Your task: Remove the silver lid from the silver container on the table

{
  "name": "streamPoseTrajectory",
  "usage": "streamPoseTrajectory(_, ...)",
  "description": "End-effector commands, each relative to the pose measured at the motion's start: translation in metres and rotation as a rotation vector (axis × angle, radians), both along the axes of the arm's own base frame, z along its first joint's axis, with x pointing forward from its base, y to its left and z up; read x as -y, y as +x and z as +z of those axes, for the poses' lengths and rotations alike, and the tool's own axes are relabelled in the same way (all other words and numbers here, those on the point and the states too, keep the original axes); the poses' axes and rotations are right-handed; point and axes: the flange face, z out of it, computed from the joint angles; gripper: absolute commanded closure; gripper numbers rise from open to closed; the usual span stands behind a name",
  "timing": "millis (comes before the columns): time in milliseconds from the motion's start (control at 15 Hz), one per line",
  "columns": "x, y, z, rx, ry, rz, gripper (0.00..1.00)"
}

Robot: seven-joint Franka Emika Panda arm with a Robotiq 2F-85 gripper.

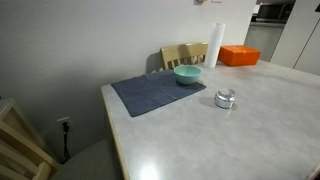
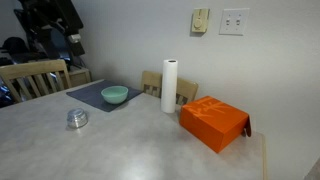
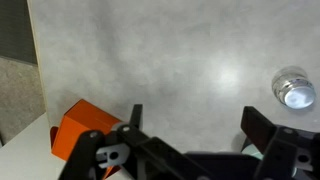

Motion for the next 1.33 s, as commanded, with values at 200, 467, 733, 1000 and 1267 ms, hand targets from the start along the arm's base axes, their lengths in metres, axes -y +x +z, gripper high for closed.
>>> streamPoseTrajectory(200, 0.0, 0.004, -0.002, -0.014, 0.007, 0.009, 0.0)
streamPoseTrajectory(467, -0.008, 0.015, -0.014, -0.051, 0.036, 0.066, 0.0)
streamPoseTrajectory(733, -0.029, 0.03, -0.033, -0.11, 0.139, 0.212, 0.0)
streamPoseTrajectory(1000, -0.047, 0.048, -0.048, -0.159, 0.289, 0.373, 0.0)
streamPoseTrajectory(1267, -0.051, 0.041, -0.05, -0.153, 0.273, 0.351, 0.0)
